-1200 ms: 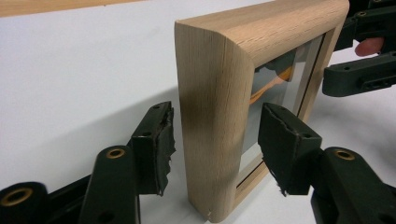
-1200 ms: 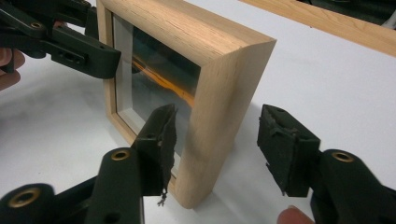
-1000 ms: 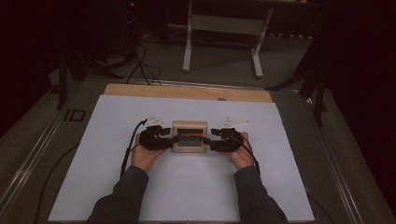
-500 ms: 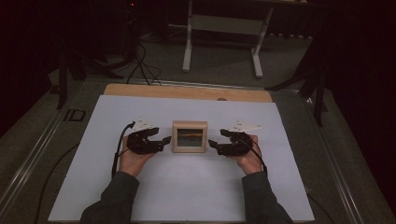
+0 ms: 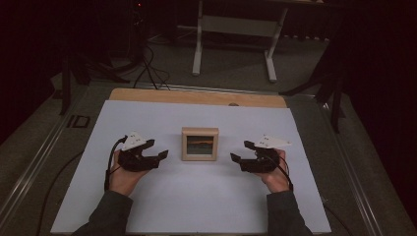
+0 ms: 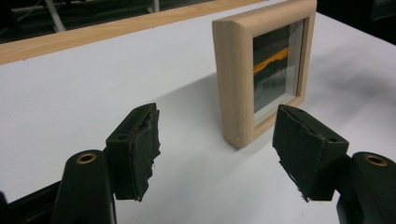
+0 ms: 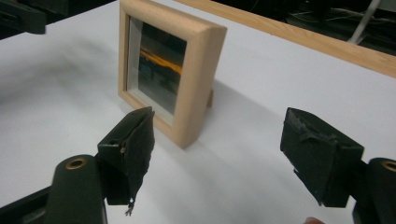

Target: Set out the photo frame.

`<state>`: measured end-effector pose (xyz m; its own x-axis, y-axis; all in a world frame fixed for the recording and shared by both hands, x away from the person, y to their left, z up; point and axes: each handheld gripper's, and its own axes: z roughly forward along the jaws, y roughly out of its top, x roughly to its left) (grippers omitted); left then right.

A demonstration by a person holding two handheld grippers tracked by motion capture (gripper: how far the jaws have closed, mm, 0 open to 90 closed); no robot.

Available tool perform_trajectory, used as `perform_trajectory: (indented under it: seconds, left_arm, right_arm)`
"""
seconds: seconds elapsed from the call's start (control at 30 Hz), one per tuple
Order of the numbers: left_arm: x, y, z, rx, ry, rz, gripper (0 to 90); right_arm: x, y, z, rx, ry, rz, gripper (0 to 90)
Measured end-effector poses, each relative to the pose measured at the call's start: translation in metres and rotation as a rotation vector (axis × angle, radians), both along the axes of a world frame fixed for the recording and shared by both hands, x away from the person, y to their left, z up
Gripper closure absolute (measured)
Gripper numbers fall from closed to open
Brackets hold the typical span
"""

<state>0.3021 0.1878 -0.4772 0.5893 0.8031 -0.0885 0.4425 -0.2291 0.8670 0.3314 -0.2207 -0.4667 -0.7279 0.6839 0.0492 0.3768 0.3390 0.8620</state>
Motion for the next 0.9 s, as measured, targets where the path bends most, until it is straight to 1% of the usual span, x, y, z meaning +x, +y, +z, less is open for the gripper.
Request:
perform_trajectory:
  seconds: [0.17,0.3,0.47,0.63,0.77,0.9]
  left_arm:
    - [-0.009,0.011,0.0,0.003,-0.011,0.022,30.0]
    - [-0.016,0.018,0.0,0.016,-0.025,0.041,29.2]
    - [-0.025,0.027,-0.001,0.037,-0.041,0.059,28.5]
    - [-0.033,0.04,-0.006,0.042,-0.036,0.086,28.2]
    - [-0.039,0.051,-0.011,0.037,-0.024,0.119,28.2]
    - [-0.044,0.059,-0.016,0.047,-0.017,0.143,28.0]
  right_arm:
    - [-0.009,-0.013,-0.005,0.006,-0.002,-0.025,24.4]
    - [-0.014,-0.025,-0.008,0.013,-0.004,-0.049,24.1]
    - [-0.021,-0.035,-0.008,0.029,-0.019,-0.078,23.9]
    - [-0.027,-0.039,-0.007,0.024,-0.043,-0.078,23.5]
    - [-0.031,-0.041,-0.008,0.02,-0.051,-0.083,23.3]
    - [-0.034,-0.045,-0.01,0.019,-0.052,-0.091,23.1]
